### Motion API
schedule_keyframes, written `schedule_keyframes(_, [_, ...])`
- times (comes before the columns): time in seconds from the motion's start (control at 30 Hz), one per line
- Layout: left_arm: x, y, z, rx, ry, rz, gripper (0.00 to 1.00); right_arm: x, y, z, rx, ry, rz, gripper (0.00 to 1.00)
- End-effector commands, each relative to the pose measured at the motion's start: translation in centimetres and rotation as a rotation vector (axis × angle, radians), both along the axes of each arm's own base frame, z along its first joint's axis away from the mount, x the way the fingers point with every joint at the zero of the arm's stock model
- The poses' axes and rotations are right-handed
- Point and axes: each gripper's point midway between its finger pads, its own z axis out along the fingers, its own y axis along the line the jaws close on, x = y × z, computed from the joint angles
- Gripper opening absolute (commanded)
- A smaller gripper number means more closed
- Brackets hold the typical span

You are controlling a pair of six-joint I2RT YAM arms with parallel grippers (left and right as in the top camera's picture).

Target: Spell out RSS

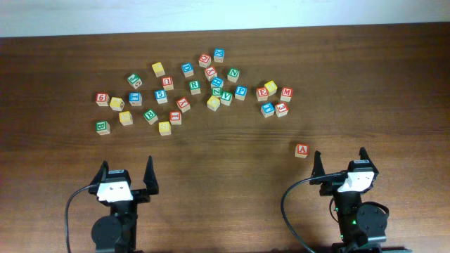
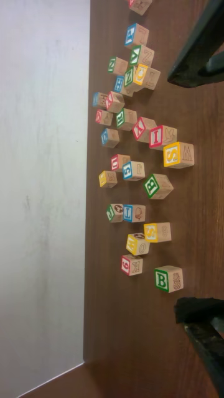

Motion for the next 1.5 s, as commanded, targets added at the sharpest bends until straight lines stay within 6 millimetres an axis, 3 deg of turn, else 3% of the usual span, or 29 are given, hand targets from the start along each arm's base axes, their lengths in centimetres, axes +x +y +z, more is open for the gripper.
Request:
schedule_keyframes(0.0, [0.0, 0.3, -0.1, 0.02, 0.003, 0.012, 0.99, 0.0, -0.5, -0.2, 0.003, 0.004, -0.025, 0.99])
schedule_keyframes(1.33, [0.0, 0.0, -0.1, 0.018, 0.003, -0.003, 0.99, 0.0, -0.5, -0.2, 0.003, 0.004, -0.025, 0.98])
schedule_keyframes(1.37, [0.0, -1.9, 0.2, 0.01, -0.009, -0.114, 0.99, 0.0, -0.5, -0.2, 0.003, 0.004, -0.025, 0.98])
schedule_keyframes(1.4, [-0.8, -6.4, 1.2, 0.0, -0.051, -0.383, 0.99, 0.0, -0.5, -0.2, 0.003, 0.004, -0.025, 0.98])
schedule_keyframes(1.43, [-3.0, -10.9, 1.8, -0.006, -0.078, -0.674, 0.99, 0.0, -0.5, -0.2, 0.003, 0.004, -0.025, 0.98])
schedule_keyframes(1.47, [-4.2, -12.5, 2.0, -0.005, -0.089, -0.789, 0.99, 0.0, -0.5, -0.2, 0.003, 0.004, -0.025, 0.98])
